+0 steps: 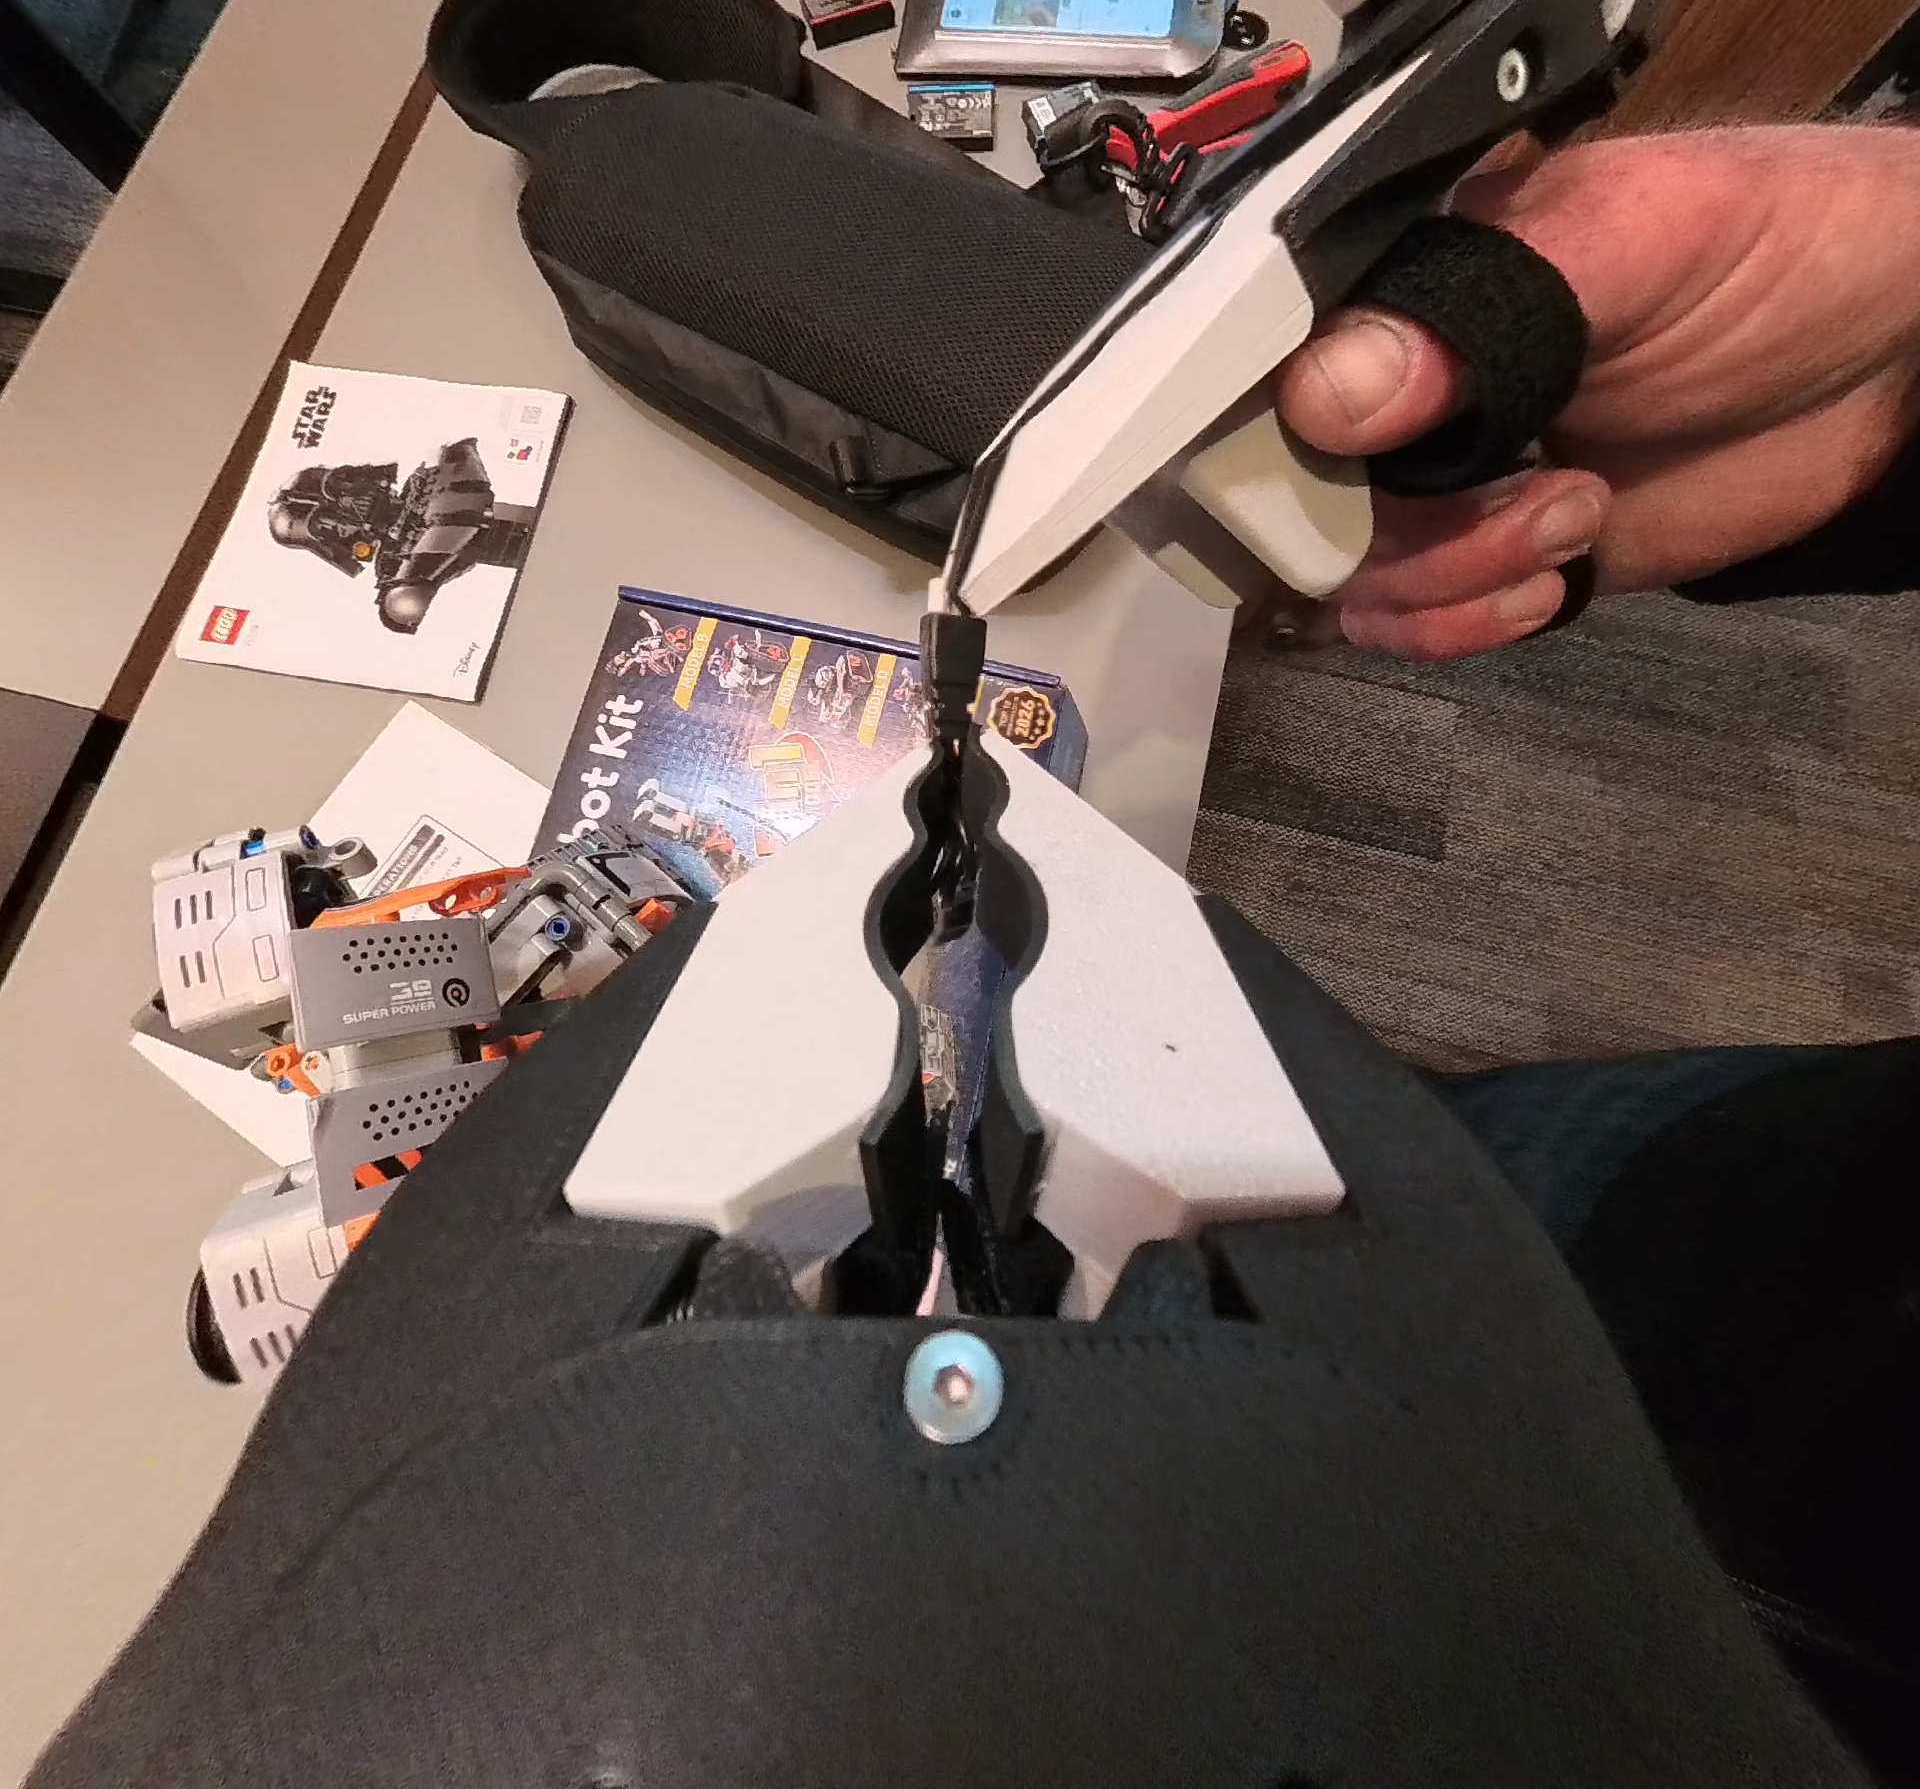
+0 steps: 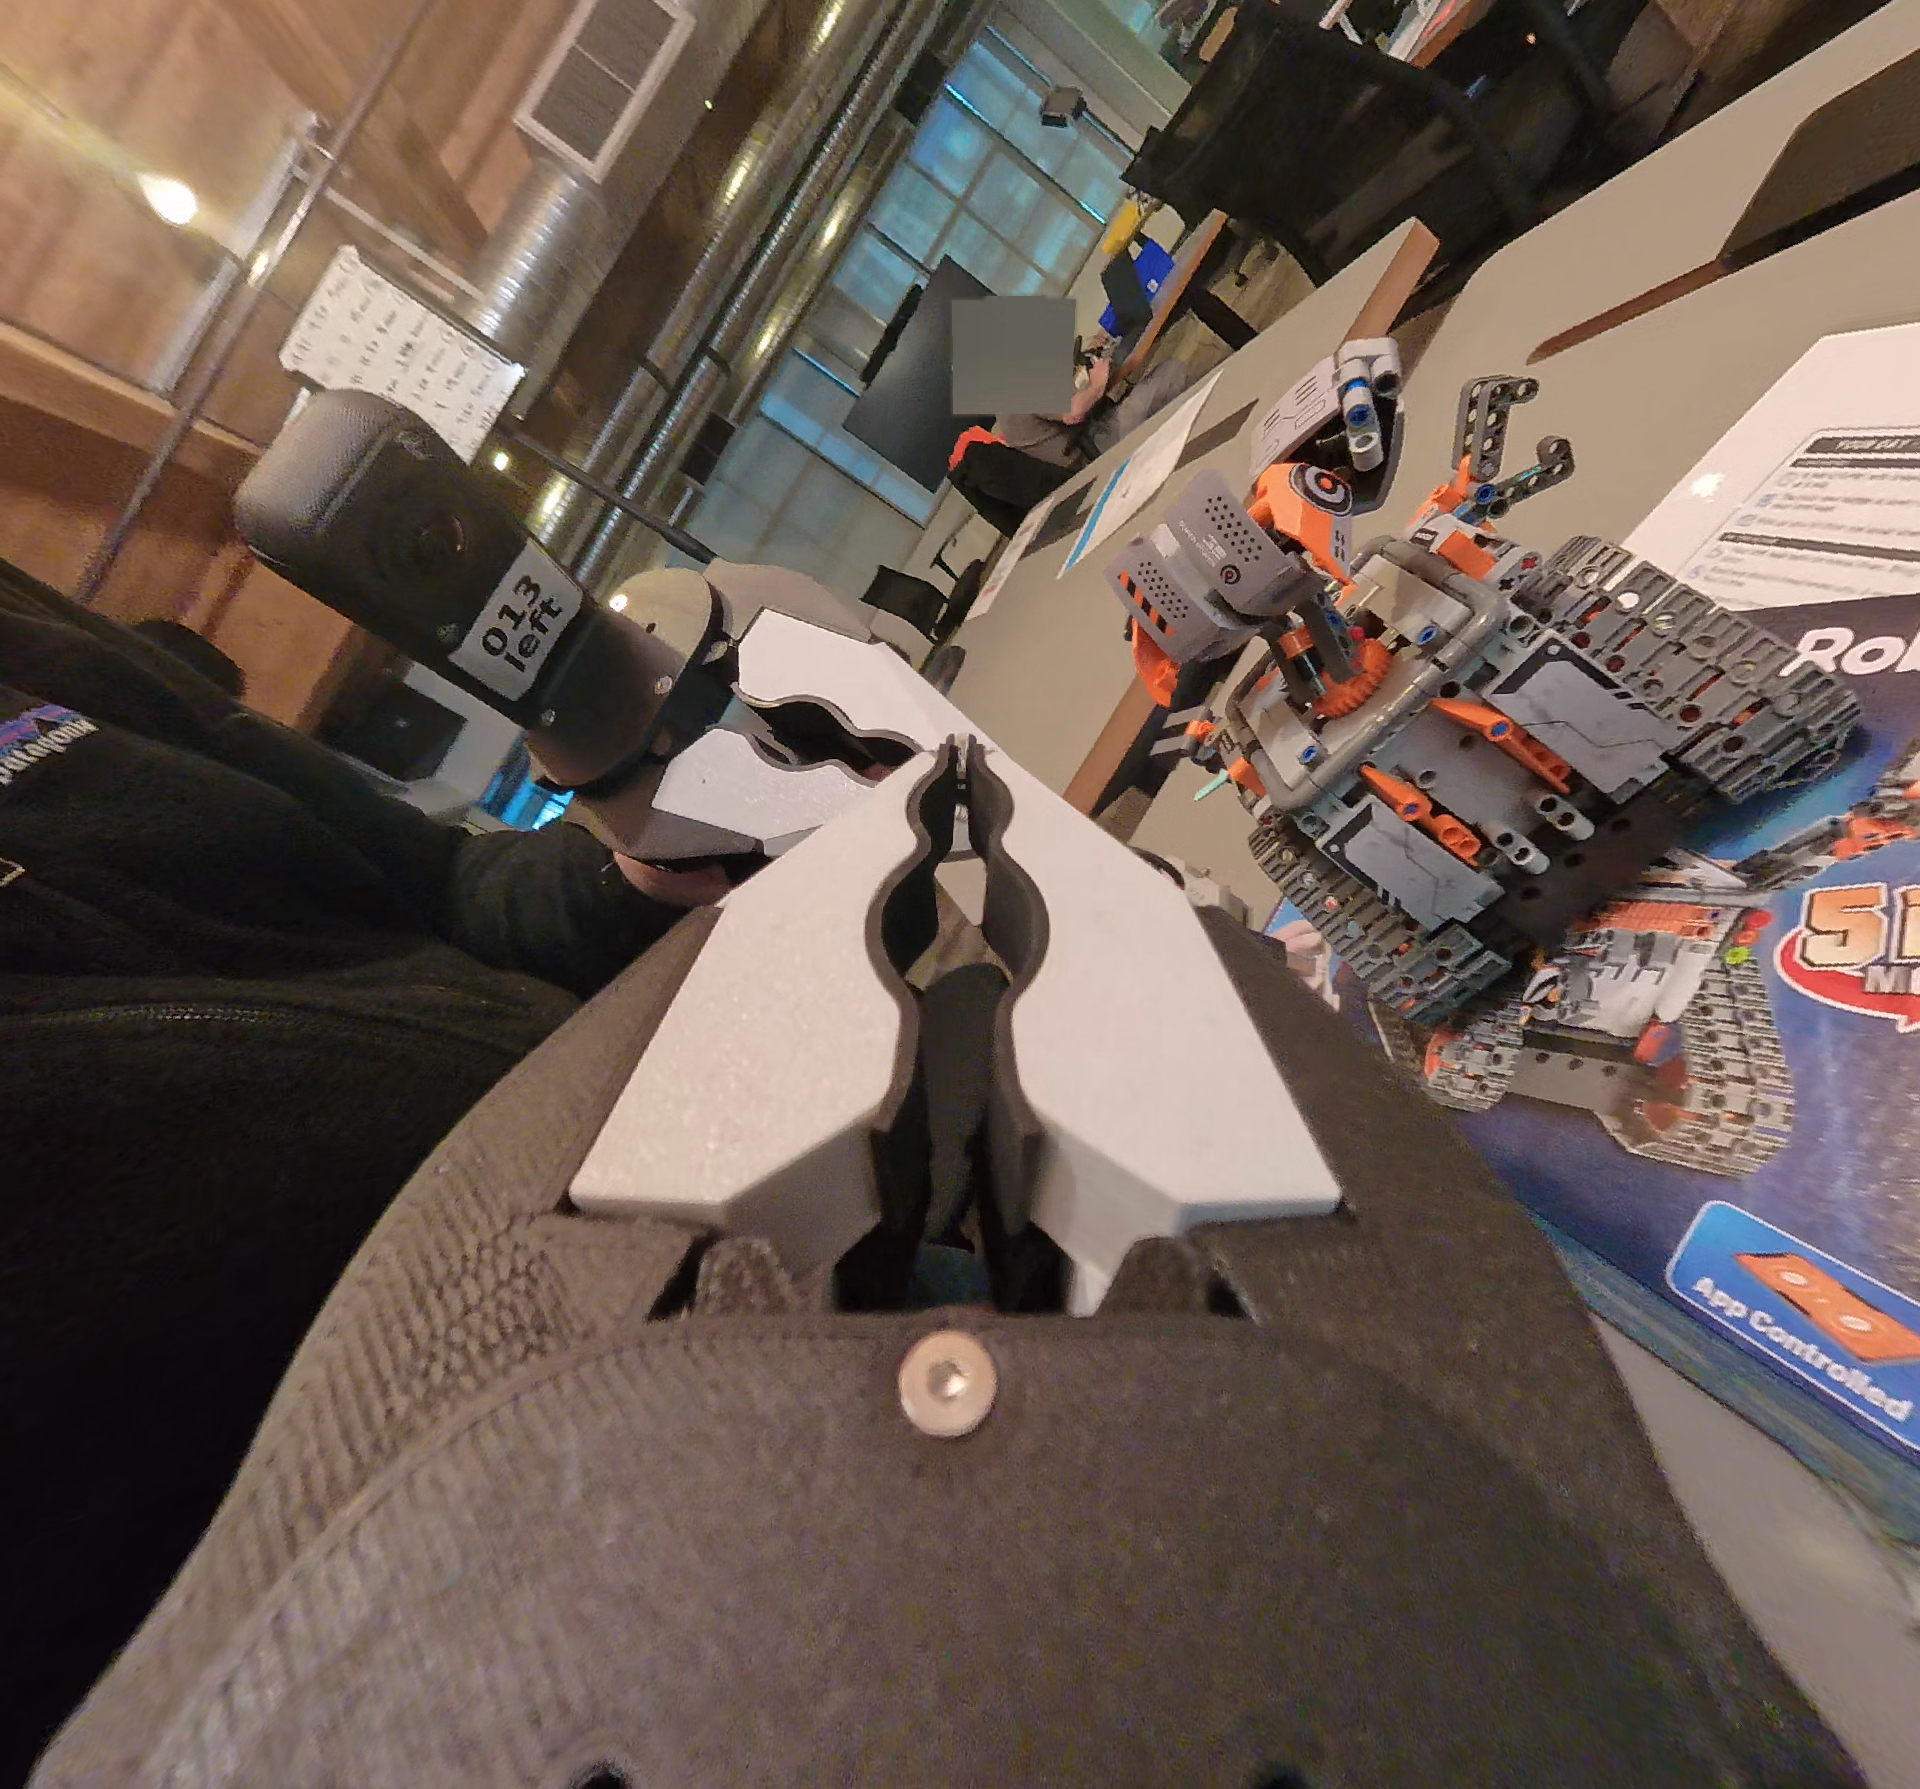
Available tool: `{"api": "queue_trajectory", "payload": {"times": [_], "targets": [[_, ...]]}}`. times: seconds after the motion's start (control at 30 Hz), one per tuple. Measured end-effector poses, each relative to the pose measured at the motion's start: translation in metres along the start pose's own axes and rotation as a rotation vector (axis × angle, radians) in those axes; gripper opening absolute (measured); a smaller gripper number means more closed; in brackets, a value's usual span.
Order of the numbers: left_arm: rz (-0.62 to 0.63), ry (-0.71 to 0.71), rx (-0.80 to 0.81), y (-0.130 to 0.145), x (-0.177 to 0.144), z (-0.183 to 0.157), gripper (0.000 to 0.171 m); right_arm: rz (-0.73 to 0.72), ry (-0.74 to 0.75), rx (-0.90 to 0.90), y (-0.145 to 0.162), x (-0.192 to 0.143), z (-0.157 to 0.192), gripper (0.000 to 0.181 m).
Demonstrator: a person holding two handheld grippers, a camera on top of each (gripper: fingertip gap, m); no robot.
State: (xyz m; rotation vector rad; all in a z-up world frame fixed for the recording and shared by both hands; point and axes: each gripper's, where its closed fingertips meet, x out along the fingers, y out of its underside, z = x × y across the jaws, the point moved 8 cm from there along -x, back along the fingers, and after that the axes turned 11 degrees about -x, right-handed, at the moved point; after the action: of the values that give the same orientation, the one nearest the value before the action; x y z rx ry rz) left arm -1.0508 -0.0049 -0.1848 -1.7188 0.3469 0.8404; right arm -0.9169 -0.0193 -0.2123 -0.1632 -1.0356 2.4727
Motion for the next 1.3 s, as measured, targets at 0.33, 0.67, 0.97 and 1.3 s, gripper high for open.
{"api": "queue_trajectory", "payload": {"times": [0.33,0.67,0.97,1.3], "targets": [[-0.02,0.012,-0.016,-0.003,-0.005,0.003,0.0,-0.04,-0.019,0.036,-0.001,-0.002,-0.004,0.0],[-0.138,0.144,-0.285,-0.004,-0.012,0.017,0.0,-0.104,-0.047,0.056,-0.003,-0.001,-0.006,0.019],[-0.359,0.444,-0.729,-0.003,-0.019,0.037,0.0,0.056,0.026,-0.188,-0.003,0.017,0.006,0.021],[-0.427,0.48,-0.873,0.0,-0.024,0.05,0.0,0.15,0.253,-0.592,-0.021,0.027,0.033,0.02]]}}
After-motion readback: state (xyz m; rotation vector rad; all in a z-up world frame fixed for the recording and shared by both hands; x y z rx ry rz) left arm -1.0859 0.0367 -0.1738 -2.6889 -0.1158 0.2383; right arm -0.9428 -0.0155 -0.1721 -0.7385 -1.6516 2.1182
